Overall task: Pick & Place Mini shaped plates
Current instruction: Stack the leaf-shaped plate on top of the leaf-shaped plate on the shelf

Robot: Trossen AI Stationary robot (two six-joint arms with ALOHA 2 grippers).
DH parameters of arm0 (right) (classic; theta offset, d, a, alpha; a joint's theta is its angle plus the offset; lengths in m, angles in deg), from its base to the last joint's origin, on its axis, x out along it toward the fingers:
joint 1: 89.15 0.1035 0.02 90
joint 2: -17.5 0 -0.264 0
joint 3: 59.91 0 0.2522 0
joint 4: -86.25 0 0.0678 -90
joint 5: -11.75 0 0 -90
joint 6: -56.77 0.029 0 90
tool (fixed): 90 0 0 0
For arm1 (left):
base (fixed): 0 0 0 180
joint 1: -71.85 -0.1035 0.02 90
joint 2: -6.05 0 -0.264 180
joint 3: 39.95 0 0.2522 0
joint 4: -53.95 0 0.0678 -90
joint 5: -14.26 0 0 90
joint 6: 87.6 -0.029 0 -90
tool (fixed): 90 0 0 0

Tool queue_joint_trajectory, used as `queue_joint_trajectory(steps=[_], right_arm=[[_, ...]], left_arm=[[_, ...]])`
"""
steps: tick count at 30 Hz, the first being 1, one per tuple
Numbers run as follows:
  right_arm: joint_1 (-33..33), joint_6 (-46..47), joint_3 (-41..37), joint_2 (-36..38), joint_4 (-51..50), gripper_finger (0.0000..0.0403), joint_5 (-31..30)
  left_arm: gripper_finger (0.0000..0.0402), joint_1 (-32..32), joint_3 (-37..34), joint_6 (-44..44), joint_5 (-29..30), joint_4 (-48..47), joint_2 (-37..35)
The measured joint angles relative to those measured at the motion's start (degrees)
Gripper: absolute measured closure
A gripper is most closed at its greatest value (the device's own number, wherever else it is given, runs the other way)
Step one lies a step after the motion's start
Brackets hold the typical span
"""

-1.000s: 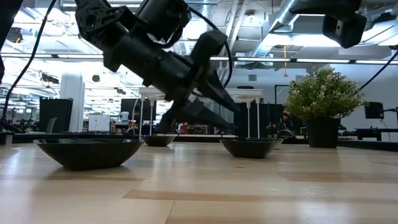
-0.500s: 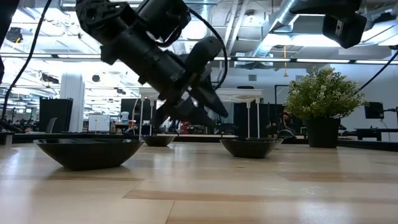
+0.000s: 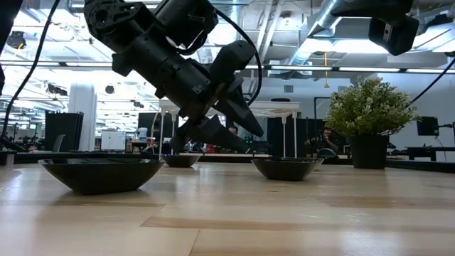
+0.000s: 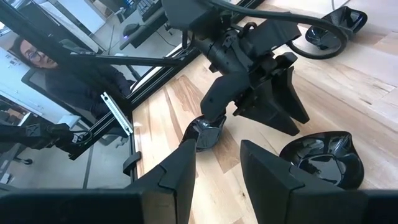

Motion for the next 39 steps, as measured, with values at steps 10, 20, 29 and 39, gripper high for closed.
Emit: queue_joint_trajectory(steps=[10,20,29,39], right_arm=[[0.0,0.0,0.0,0.0,0.0,0.0281,0.0],[0.0,0.0,0.0,0.0,0.0,0.0281,-0.1],[0.0,1.4,0.0,0.0,0.1,0.0281,-0.1],[0.0,1.4,0.0,0.0,0.1,0.0281,-0.1]], left_arm=[[0.0207,0.0,0.0,0.0,0.5,0.2,0.0],[0.0213,-0.3,0.1,1.8,0.9,0.6,1.2],[0.0213,0.5,0.1,5.6,-1.9,1.5,4.3],[0.0213,0.5,0.1,7.3,-2.8,3.8,4.3]])
